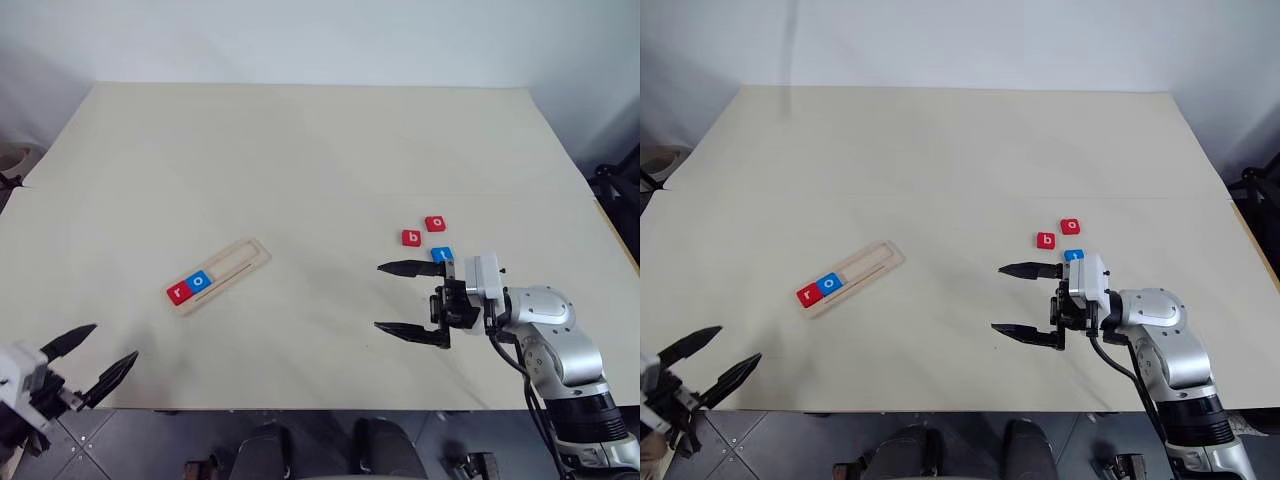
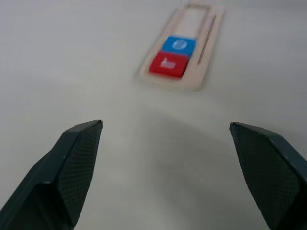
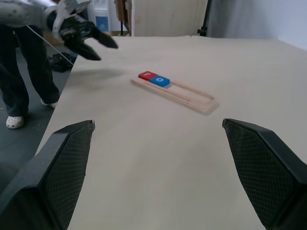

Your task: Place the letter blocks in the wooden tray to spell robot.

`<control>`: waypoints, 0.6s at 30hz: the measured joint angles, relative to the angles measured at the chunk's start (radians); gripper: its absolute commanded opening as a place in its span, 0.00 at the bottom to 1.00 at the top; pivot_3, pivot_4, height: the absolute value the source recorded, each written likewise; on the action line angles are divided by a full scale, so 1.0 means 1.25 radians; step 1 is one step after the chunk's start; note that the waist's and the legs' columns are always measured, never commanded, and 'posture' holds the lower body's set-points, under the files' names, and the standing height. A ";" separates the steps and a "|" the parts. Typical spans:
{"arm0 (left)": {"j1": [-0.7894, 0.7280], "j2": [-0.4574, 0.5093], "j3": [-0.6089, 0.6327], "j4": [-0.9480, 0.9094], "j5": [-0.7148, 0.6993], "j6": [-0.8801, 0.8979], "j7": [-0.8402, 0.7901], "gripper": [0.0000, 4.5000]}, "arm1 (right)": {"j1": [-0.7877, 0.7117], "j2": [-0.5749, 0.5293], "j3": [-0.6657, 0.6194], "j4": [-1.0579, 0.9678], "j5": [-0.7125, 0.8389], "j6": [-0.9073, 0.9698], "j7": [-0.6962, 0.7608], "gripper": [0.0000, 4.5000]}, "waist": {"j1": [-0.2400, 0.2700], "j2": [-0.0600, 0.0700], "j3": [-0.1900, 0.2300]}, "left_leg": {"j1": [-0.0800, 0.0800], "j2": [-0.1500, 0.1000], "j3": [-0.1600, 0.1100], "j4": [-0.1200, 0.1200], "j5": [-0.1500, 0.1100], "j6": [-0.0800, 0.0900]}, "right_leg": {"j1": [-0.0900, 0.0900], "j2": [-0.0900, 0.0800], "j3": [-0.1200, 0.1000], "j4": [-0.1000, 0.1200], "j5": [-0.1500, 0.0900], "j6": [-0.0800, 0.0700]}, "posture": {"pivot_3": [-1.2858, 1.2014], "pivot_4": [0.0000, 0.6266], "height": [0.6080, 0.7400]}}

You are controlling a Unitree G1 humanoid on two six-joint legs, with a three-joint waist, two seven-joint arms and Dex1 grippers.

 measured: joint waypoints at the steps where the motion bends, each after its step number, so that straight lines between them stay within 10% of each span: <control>1: -0.031 0.016 -0.025 0.004 0.012 0.010 -0.001 1.00 | 0.004 -0.001 0.000 -0.002 0.001 0.006 -0.002 1.00 | 0.000 0.000 0.000 | 0.000 0.000 0.000 0.000 0.000 0.000 | 0.000 0.000 0.000 0.001 0.000 0.000 | 0.52 0.24 1.00; 18: -0.329 0.042 -0.231 0.237 0.141 -0.005 -0.021 1.00 | 0.086 -0.014 -0.026 -0.112 0.028 0.060 -0.054 1.00 | -0.004 0.000 0.000 | 0.000 -0.001 0.003 0.000 0.000 -0.001 | -0.002 0.003 0.000 0.001 0.000 0.000 | 0.52 0.24 1.00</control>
